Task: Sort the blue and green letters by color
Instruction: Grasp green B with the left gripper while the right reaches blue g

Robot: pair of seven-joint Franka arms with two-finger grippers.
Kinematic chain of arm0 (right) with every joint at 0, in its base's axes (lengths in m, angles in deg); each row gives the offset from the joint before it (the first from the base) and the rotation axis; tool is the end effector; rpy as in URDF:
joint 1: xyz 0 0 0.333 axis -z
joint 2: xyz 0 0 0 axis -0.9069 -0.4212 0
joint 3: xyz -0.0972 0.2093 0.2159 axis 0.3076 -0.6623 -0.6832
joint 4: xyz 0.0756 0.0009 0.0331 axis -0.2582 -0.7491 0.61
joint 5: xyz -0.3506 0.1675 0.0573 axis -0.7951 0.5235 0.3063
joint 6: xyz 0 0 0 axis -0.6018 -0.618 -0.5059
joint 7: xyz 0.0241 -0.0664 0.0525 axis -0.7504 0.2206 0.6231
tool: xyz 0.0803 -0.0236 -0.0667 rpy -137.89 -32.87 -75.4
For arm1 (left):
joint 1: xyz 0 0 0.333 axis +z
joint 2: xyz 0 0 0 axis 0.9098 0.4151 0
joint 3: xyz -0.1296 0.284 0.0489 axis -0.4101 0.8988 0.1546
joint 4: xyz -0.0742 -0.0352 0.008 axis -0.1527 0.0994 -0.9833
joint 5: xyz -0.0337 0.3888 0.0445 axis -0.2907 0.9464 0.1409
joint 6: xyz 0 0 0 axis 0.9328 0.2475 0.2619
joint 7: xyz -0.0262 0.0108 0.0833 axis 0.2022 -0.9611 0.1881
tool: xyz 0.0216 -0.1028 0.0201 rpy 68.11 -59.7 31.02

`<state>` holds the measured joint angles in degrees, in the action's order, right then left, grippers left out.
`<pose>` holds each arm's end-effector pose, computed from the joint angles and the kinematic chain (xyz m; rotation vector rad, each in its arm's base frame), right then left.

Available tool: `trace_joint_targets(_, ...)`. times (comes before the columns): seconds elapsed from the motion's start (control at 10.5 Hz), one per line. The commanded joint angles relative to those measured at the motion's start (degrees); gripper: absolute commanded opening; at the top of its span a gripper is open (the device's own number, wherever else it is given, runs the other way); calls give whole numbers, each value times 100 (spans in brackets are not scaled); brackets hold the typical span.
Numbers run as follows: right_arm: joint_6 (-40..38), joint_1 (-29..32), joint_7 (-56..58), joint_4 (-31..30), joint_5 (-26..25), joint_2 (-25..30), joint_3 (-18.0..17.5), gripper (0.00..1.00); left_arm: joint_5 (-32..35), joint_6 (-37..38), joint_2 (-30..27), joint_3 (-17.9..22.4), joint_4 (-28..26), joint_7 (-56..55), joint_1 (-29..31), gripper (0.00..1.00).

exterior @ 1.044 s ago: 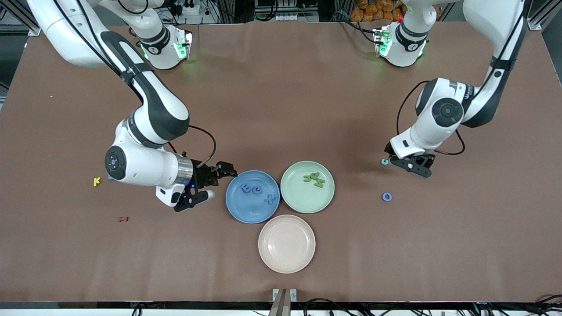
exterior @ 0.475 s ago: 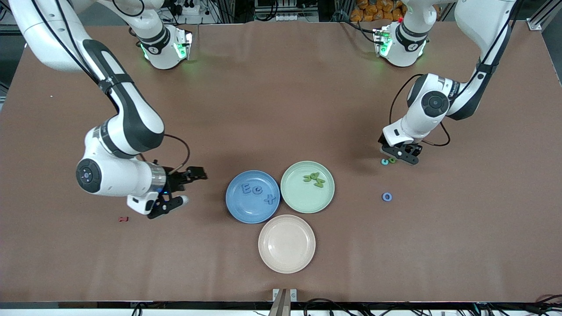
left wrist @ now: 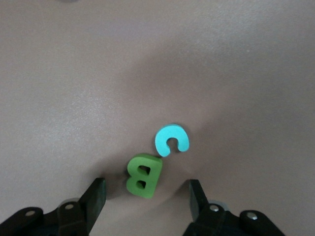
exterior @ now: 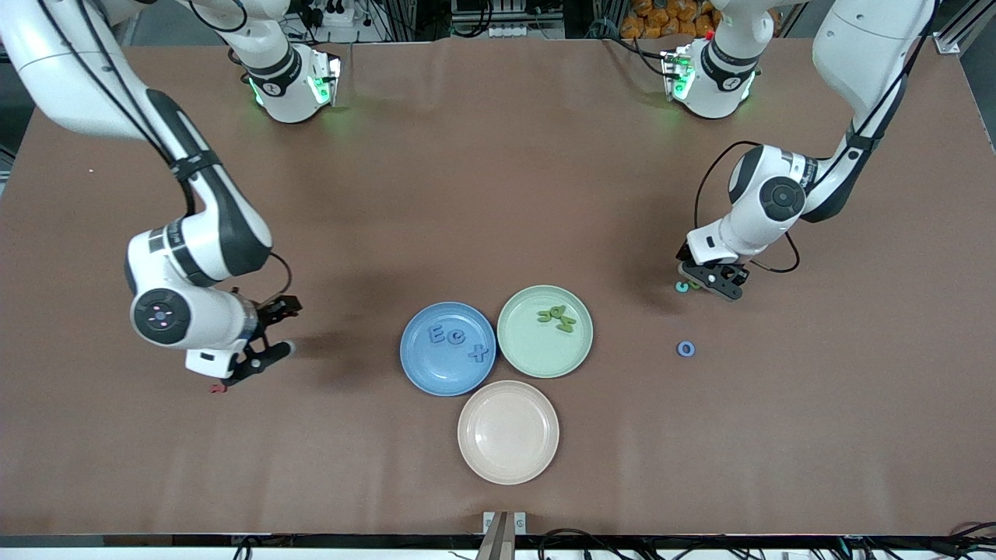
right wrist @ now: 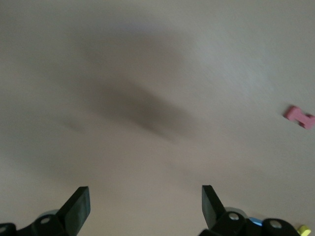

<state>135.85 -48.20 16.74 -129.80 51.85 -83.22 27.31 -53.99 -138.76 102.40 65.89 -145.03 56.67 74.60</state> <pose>0.6546 0.0798 0.2706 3.0023 0.8059 -0.3670 0.4864 -0.0993 0.1716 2.9833 -0.9075 0.0351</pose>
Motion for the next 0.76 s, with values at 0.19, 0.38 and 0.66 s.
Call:
trace_joint_targets(0.19, 359, 1386, 1256, -967, -247, 424, -81, 100, 28, -69, 217, -83, 287, 149, 37, 51)
trace_joint_targets(0.38, 411, 1729, 1204, -1414, -547, 424, -64, 100, 28, -61, 209, -83, 305, 149, 10, 23)
trace_joint_targets(0.66, 491, 1836, 487, -1609, -556, 301, 217, 100, 19, 70, -202, -92, 322, 132, 63, 16)
